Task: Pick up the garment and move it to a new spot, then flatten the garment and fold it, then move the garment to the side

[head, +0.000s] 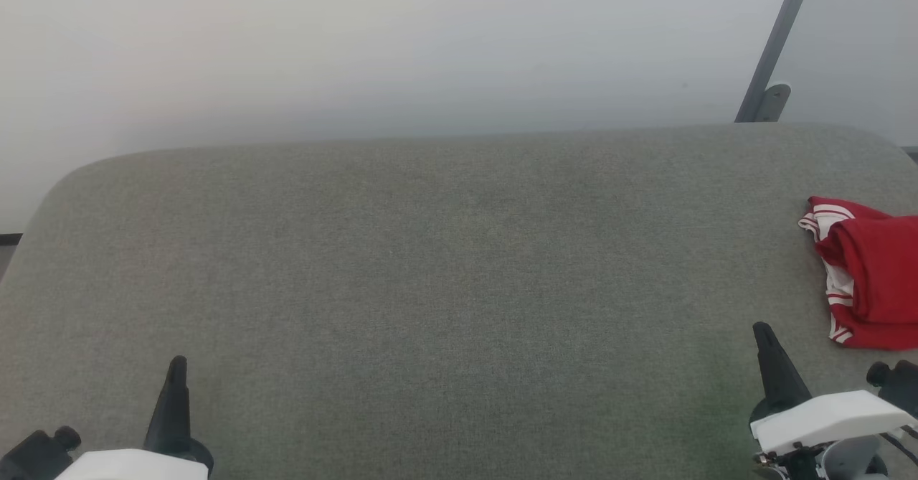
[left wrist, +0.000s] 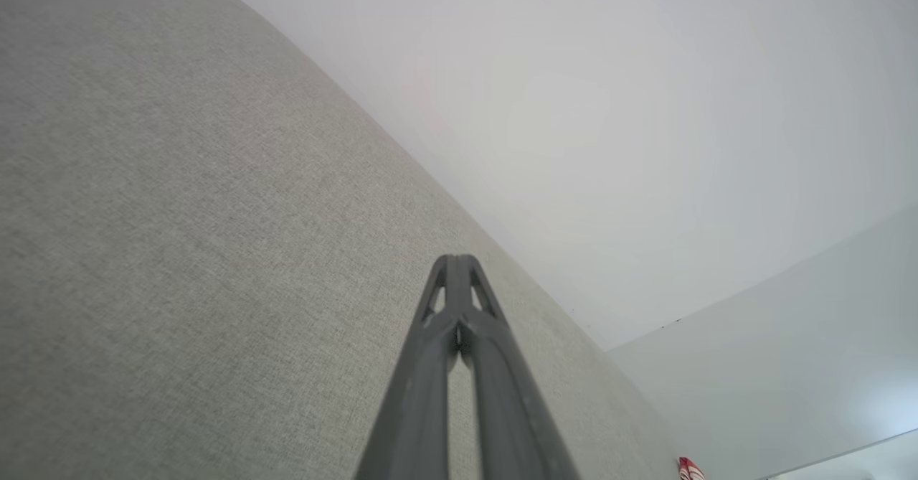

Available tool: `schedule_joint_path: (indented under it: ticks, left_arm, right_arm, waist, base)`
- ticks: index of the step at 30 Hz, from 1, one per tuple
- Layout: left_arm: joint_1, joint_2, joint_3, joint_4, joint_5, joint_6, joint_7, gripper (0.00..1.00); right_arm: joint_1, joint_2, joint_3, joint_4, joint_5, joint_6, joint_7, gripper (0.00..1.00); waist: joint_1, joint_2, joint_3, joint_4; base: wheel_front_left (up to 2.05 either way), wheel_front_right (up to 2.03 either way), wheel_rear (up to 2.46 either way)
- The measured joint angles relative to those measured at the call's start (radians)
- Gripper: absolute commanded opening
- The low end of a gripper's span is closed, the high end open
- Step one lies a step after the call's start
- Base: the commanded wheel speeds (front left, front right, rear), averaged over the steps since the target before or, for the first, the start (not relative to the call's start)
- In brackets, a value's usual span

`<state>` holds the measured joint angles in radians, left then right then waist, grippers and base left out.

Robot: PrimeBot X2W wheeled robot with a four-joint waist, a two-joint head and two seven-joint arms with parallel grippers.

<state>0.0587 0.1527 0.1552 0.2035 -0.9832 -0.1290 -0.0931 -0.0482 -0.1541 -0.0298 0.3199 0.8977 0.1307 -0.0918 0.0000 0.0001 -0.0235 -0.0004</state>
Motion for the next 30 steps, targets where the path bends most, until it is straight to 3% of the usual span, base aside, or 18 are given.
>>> schedule_joint_path:
  ticks: [30]
  left_arm:
    - [-0.066, -0.043, -0.018, 0.02, -0.269, 0.0, 0.092, 0.0]
  right_arm:
    - [-0.024, 0.044, -0.037, -0.031, 0.307, 0.0, 0.091, 0.0]
  waist:
    - [0.0, 0.0, 0.009, 0.0]
  base:
    - [0.0, 0.0, 0.0]
